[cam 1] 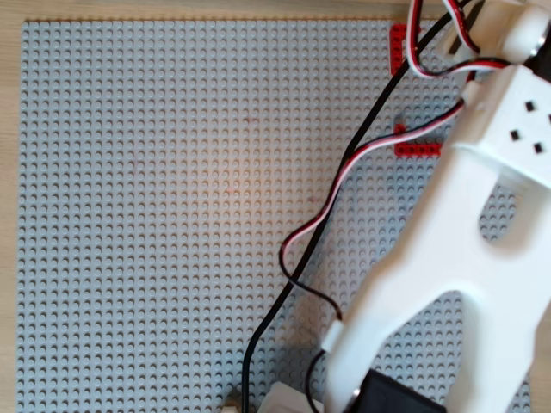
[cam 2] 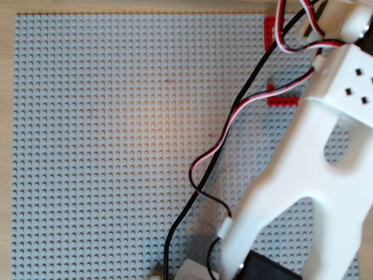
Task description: Grab the Lego and store it in red box
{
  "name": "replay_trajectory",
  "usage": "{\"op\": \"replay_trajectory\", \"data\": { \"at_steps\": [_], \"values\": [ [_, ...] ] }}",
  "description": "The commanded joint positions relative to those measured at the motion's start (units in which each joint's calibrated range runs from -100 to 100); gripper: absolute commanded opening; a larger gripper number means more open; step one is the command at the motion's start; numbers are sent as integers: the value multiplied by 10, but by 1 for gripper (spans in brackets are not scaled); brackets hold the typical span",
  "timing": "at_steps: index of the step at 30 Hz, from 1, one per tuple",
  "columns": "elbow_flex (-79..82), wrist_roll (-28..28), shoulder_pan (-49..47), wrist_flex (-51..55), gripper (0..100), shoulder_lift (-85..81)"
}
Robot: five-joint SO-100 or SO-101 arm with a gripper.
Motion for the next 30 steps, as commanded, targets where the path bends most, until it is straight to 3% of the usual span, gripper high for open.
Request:
{"op": "replay_trajectory", "data": {
  "at_steps": [1,9,22,30],
  "values": [
    [-65,-8,-40,97,5,-132],
    [-64,-11,-95,240,5,-359],
    [203,16,-105,236,5,-773],
    [275,8,-223,238,3,-966]
  ]
}}
